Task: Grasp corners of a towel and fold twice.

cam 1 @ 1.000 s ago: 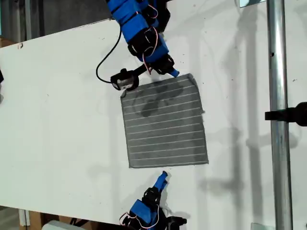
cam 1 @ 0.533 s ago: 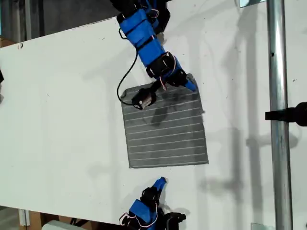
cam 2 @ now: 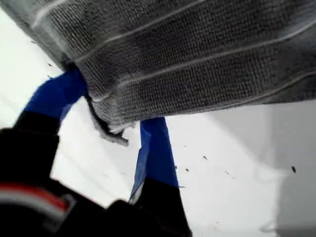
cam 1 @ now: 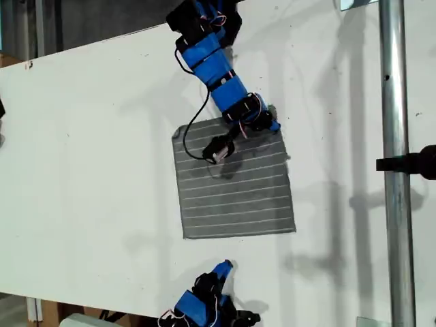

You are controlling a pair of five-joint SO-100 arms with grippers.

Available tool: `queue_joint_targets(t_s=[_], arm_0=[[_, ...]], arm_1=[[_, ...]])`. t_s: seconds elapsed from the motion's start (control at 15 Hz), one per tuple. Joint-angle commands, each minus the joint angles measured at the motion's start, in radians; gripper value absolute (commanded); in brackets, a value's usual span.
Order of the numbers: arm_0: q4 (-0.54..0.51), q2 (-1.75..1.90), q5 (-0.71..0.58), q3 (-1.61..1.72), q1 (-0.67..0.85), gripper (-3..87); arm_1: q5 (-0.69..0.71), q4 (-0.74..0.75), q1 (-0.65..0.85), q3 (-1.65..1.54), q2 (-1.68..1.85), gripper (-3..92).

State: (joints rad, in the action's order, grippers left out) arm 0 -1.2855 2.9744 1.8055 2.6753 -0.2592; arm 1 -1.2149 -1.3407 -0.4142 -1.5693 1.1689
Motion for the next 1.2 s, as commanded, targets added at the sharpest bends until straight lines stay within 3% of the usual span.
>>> queue_joint_targets(t_s=[0.0,0.13,0.27,0.53,0.73,1.13], arm_0=[[-0.032,-0.500,-0.058,-0.410,0.017,-2.7],[-0.055,-0.815,-0.190,-0.713,0.023,-0.4],[-0.058,-1.065,-0.330,-0.951,0.020,7.6],[-0.035,-1.436,-0.488,-1.275,-0.044,17.1],[-0.044,-1.629,-0.509,-1.339,-0.103,25.7],[0.077,-1.868,-0.468,-1.374,-0.176,24.7]], arm_1=[[0.009,0.014,0.032,-0.015,0.000,5.3],[0.014,0.037,0.035,-0.008,0.008,4.5],[0.018,0.044,0.038,-0.002,0.011,4.3],[0.018,0.041,0.041,0.006,0.040,4.3],[0.012,0.046,0.041,0.008,0.058,4.3],[-0.002,0.043,0.032,0.008,0.087,4.3]])
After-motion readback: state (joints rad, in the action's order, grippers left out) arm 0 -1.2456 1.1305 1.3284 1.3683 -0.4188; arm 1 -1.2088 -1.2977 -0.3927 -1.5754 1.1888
